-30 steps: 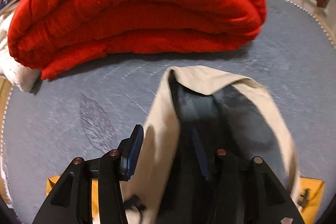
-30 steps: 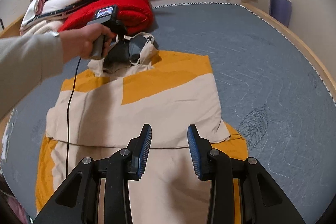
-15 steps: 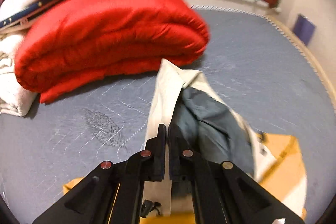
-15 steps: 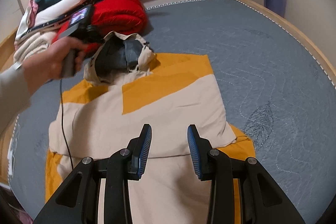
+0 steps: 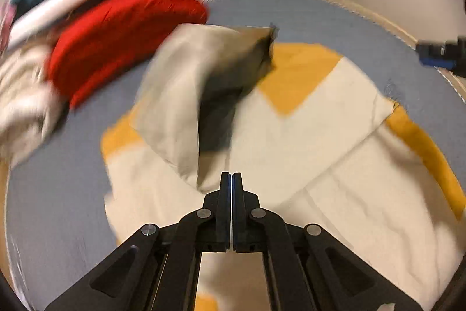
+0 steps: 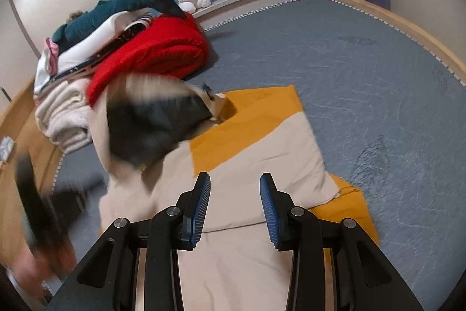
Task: Fold large clothes
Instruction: 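Fold the hood down onto the jacket body with the left tool, then open the left tool and raise both tools above the jacket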
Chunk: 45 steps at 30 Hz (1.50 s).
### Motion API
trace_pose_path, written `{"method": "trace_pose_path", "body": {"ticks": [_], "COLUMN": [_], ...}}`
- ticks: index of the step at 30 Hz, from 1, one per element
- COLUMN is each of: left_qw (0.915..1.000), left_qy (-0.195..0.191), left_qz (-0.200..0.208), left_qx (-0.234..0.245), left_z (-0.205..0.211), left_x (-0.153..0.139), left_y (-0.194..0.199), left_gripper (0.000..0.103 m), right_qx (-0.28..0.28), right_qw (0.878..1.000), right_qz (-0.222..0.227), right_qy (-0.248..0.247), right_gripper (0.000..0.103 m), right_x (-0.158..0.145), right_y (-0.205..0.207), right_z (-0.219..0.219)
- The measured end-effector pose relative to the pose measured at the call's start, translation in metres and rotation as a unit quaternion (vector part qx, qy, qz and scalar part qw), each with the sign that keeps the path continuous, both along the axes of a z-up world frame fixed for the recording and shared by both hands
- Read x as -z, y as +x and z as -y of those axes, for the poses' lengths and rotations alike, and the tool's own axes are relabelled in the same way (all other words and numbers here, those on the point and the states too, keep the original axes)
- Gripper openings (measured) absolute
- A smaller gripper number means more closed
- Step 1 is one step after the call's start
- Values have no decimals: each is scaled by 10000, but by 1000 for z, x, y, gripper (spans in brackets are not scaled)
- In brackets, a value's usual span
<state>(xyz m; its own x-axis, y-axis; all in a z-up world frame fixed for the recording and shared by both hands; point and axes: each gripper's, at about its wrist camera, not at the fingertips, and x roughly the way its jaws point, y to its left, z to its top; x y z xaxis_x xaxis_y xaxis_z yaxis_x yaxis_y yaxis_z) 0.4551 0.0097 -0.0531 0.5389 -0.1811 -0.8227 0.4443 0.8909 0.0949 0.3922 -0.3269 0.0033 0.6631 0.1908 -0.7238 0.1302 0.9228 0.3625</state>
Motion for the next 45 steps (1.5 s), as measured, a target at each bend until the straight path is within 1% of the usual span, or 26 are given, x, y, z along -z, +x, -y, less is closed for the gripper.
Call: {"method": "trace_pose_path", "body": {"ticks": [2, 4, 6, 7, 8, 11, 13, 16, 21, 22, 24, 25, 26, 27, 28, 29, 30, 31, 33, 34, 35, 38, 40, 43, 44, 45], "left_qw": [9986, 9925, 9848, 9817, 9793, 9722, 9621, 9499, 9007, 8889, 8774, 8806, 8892, 9086, 9230, 9369, 9461, 9475, 9431, 9416, 9439, 9611, 9682, 9763, 9751, 9693], "left_qy": [-350, -826, -1169, -1272, -1377, -1733, -2043, -2077, -2687, -2837, -3079, -3180, -3136, -2913, -2681, -2379, -2035, -1905, -1635, -1576, -1572, -1355, -1503, -1565, -1577, -1708], "left_qz": [29, 123, 106, 29, -76, -508, -884, -1153, -1836, -2005, -2182, -2100, -1907, -1474, -1106, -731, -576, -683, -1325, -1384, -1195, -163, -42, -538, -733, -1074], "left_qx": [-400, -888, -1278, -1415, -1479, -1492, -1577, -2032, -2878, -2985, -2961, -2816, -2732, -2605, -2531, -2456, -2453, -2475, -2575, -2633, -2647, -2401, -2001, -1393, -1376, -1403], "left_z": [-16, -35, -47, -49, -49, -44, -36, -28, -39, -40, -41, -40, -39, -38, -36, -35, -33, -33, -34, -35, -35, -17, 0, 38, 41, 45], "left_x": [-7, -18, -22, -19, -16, -2, 13, 34, 79, 90, 100, 95, 87, 71, 59, 51, 53, 59, 84, 83, 71, 21, 8, 32, 43, 61], "left_y": [-13, -12, 3, 10, 20, 48, 64, 64, 60, 60, 58, 55, 52, 45, 38, 30, 23, 20, 21, 20, 16, 0, -2, 10, 15, 18], "left_gripper": [2, 11, 33, 53, 59, 59, 59, 59, 56, 47, 14, 4, 4, 4, 3, 3, 3, 4, 10, 12, 12, 15, 15, 15, 15, 14], "right_qx": [-35, -56, -79, -100, -122, -279, -399, -494, -454, -472, -494, -496, -494, -492, -489, -484, -479, -485, -492, -502, -508, -525, -531, -489, -489, -485], "right_qw": [10000, 9999, 9999, 9999, 9998, 9995, 9989, 9968, 9944, 9937, 9923, 9921, 9921, 9923, 9925, 9927, 9929, 9930, 9930, 9928, 9927, 9924, 9924, 9926, 9928, 9929], "right_qz": [39, 64, 92, 98, 91, -1, -113, -332, -526, -550, -601, -621, -632, -625, -618, -612, -604, -606, -641, -659, -687, -718, -731, -740, -740, -738], "right_qy": [56, 92, 102, 99, 92, 138, 217, 535, 797, 858, 964, 975, 967, 950, 931, 917, 902, 890, 867, 865, 856, 847, 835, 826, 809, 796], "right_gripper": [37, 37, 37, 37, 37, 37, 37, 38, 38, 38, 38, 38, 38, 38, 38, 38, 38, 38, 38, 38, 38, 38, 38, 38, 38, 38], "right_x": [-1, -2, -3, -2, -2, 3, 9, 21, 34, 35, 39, 40, 41, 41, 41, 40, 40, 40, 42, 42, 44, 46, 47, 47, 47, 47], "right_y": [-1, -2, -2, -2, -1, 3, 7, 13, 17, 18, 19, 19, 19, 19, 19, 19, 19, 20, 21, 21, 22, 24, 24, 25, 25, 25], "right_z": [-2, -4, -5, -5, -5, -7, -10, -10, -9, -10, -11, -11, -12, -13, -14, -16, -17, -18, -20, -20, -21, -24, -26, -27, -28, -29]}}
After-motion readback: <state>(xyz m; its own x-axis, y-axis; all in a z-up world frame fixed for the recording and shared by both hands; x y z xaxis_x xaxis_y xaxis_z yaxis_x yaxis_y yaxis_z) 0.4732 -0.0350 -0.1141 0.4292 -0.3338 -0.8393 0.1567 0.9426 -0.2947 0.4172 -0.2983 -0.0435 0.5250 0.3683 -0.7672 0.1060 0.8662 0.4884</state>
